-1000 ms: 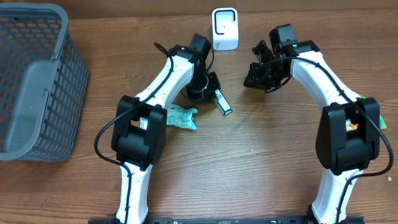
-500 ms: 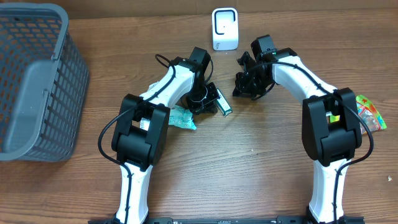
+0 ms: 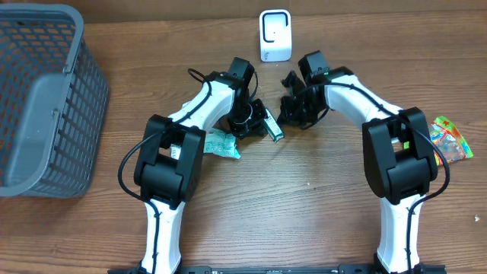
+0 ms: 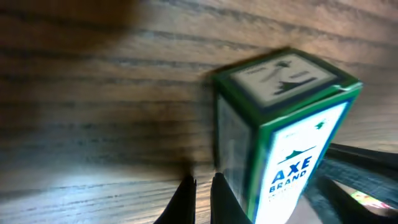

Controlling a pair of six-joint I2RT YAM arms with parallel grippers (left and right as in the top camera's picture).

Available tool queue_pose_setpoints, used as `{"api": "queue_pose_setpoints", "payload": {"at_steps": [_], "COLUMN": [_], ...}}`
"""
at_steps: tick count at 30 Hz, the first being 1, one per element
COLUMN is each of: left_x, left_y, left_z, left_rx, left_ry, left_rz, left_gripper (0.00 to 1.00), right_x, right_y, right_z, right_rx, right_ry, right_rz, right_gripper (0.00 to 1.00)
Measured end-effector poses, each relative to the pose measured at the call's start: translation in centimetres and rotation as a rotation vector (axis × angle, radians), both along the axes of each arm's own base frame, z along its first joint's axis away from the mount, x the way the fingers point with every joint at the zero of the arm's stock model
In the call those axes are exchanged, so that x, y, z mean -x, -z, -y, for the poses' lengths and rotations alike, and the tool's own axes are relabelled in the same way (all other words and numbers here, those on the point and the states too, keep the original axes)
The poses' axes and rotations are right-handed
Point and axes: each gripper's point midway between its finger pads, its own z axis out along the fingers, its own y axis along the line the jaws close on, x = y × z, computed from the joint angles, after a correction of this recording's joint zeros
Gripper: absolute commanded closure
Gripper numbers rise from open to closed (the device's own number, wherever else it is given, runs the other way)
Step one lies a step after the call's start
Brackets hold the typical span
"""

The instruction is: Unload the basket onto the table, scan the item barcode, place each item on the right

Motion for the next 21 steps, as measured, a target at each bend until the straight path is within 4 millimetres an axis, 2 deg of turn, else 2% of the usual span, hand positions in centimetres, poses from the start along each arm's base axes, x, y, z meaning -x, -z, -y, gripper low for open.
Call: {"api": "queue_pose_setpoints", "payload": {"at_steps": [3, 21], "left_x": [-0.4, -0.6], "left_y": [0.0, 0.1], "left_z": [-0.2, -0.7], "left_rx": [0.035, 0.084], "left_ry": [-0.014, -0.036], "left_rz": [0.006, -0.005], "left_gripper": [0.96, 0.96], "right_x": [0.3, 0.1], "right_y": [0.3, -0.8], "right_z": [0.1, -1.1], "right_rx": [-0.008, -0.089], "right_ry": [0.002, -0.033], "right_rz": [-0.014, 0.010], "right_gripper": [0.96, 0.96]}}
